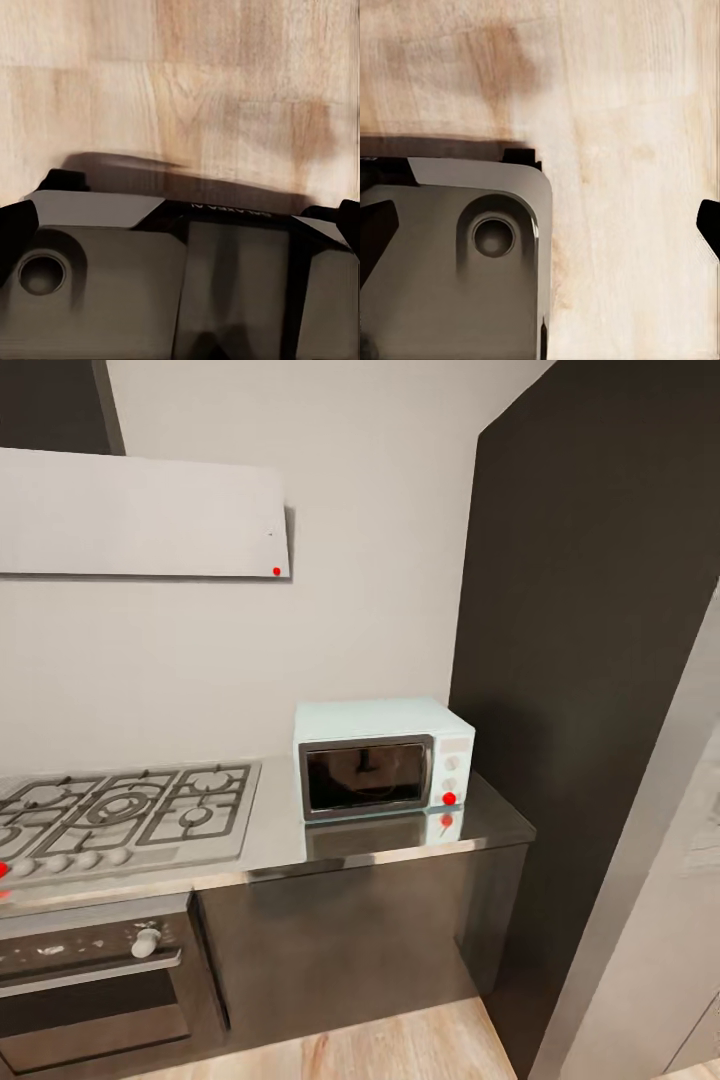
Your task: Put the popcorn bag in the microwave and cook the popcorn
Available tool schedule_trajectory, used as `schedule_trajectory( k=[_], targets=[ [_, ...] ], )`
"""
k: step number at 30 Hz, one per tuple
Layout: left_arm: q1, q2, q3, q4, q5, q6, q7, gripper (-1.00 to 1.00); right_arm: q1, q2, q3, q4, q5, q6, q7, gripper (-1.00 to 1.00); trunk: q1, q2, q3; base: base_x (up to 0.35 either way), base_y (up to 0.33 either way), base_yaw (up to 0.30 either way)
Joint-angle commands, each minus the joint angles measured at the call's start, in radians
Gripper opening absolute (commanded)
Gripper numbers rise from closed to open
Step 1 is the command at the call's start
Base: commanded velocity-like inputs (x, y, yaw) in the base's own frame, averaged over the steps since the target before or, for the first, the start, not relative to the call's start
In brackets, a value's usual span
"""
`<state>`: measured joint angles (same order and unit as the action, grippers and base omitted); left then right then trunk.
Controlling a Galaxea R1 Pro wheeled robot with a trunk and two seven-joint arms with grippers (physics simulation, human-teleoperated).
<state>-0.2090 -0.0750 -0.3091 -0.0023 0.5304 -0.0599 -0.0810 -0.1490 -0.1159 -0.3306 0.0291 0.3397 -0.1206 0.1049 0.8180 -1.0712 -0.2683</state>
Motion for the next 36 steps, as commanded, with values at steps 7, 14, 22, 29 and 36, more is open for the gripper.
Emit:
schedule_trajectory(
  k=[7,14,22,29,36],
  targets=[
    [-0.001,0.0,-0.008,0.002,0.031,-0.005,-0.003,1.0,-0.001,-0.001,-0.008,0.003,0.007,-0.006,0.002,1.0,0.0,-0.001,-0.001,0.0,-0.244,0.0],
    [-0.001,0.0,-0.008,0.002,0.031,-0.005,-0.003,1.0,-0.001,-0.001,-0.008,0.003,0.008,-0.007,0.002,1.0,0.0,-0.001,-0.001,0.0,-0.133,0.0],
    [-0.001,0.001,-0.008,0.002,0.031,-0.005,-0.003,1.0,-0.002,0.003,-0.008,0.002,0.009,-0.007,0.002,1.0,0.0,-0.001,-0.001,0.0,-0.005,0.0],
    [-0.001,0.001,-0.008,0.002,0.031,-0.005,-0.003,1.0,-0.001,-0.001,-0.008,0.002,0.01,-0.018,0.002,1.0,0.0,-0.001,-0.005,0.0,0.0,0.021],
    [-0.001,0.001,-0.008,0.002,0.031,-0.005,-0.003,1.0,-0.001,-0.002,-0.008,0.003,0.01,-0.016,0.002,1.0,0.0,-0.001,-0.012,0.0,0.0,0.16]
  ],
)
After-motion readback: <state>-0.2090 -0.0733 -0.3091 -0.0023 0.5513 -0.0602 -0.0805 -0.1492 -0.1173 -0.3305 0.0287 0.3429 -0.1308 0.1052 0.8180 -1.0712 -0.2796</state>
